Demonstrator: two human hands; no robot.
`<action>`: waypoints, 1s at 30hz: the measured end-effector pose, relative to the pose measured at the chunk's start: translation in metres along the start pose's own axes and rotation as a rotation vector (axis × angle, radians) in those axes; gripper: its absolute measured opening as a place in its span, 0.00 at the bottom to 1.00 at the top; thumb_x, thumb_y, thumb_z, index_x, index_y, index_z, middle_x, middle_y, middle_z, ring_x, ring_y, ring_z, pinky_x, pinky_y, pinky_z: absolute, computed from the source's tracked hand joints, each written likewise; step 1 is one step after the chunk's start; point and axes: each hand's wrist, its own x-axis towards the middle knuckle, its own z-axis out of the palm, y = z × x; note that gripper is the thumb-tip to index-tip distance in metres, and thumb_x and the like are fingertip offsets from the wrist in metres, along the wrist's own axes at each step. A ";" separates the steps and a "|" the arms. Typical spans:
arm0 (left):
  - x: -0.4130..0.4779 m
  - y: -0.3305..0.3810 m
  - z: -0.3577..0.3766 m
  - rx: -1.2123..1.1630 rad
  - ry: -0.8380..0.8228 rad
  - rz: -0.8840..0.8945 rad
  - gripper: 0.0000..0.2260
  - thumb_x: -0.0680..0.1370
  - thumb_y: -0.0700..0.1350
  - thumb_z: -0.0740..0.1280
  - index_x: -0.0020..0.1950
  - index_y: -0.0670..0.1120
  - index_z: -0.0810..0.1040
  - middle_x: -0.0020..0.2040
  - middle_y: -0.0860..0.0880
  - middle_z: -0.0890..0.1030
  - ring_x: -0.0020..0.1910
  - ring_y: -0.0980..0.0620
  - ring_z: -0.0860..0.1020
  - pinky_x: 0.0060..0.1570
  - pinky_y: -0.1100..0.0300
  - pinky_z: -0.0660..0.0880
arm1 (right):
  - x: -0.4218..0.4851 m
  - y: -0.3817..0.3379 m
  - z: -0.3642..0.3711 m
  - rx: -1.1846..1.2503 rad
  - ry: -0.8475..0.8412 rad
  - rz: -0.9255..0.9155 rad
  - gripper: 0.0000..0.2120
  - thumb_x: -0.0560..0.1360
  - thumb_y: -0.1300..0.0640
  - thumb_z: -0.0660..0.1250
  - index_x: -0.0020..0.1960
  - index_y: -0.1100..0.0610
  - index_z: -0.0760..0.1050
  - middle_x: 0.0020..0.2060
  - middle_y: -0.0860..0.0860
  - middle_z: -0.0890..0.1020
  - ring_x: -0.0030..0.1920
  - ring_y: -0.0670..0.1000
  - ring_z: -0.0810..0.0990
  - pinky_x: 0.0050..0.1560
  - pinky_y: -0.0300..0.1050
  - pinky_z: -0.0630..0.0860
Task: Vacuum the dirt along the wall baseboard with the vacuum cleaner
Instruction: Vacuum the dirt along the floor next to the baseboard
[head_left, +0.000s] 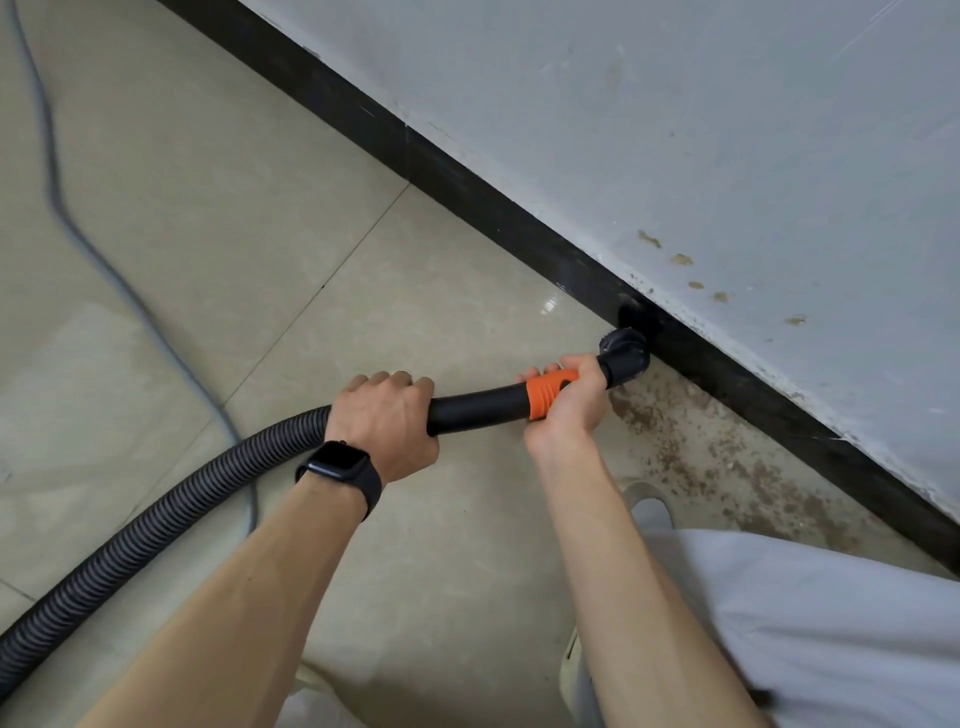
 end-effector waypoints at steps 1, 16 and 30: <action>-0.001 -0.006 -0.001 -0.002 0.018 -0.008 0.08 0.71 0.50 0.66 0.42 0.51 0.68 0.36 0.53 0.68 0.35 0.48 0.66 0.39 0.57 0.62 | -0.002 0.003 0.005 0.000 -0.016 0.011 0.04 0.73 0.63 0.67 0.43 0.62 0.72 0.33 0.54 0.75 0.23 0.54 0.77 0.31 0.47 0.78; -0.030 -0.083 -0.014 -0.099 -0.217 -0.152 0.07 0.69 0.52 0.67 0.37 0.55 0.69 0.33 0.56 0.75 0.33 0.53 0.75 0.31 0.60 0.69 | -0.034 0.065 0.031 -0.142 -0.042 0.036 0.06 0.78 0.59 0.67 0.45 0.60 0.72 0.32 0.51 0.76 0.25 0.49 0.79 0.32 0.41 0.80; -0.035 -0.044 0.005 0.026 -0.177 0.060 0.06 0.70 0.53 0.64 0.41 0.55 0.68 0.36 0.55 0.71 0.36 0.49 0.71 0.31 0.59 0.60 | -0.040 0.055 -0.028 0.016 0.167 0.013 0.07 0.75 0.60 0.69 0.49 0.60 0.73 0.34 0.54 0.77 0.25 0.54 0.80 0.29 0.43 0.79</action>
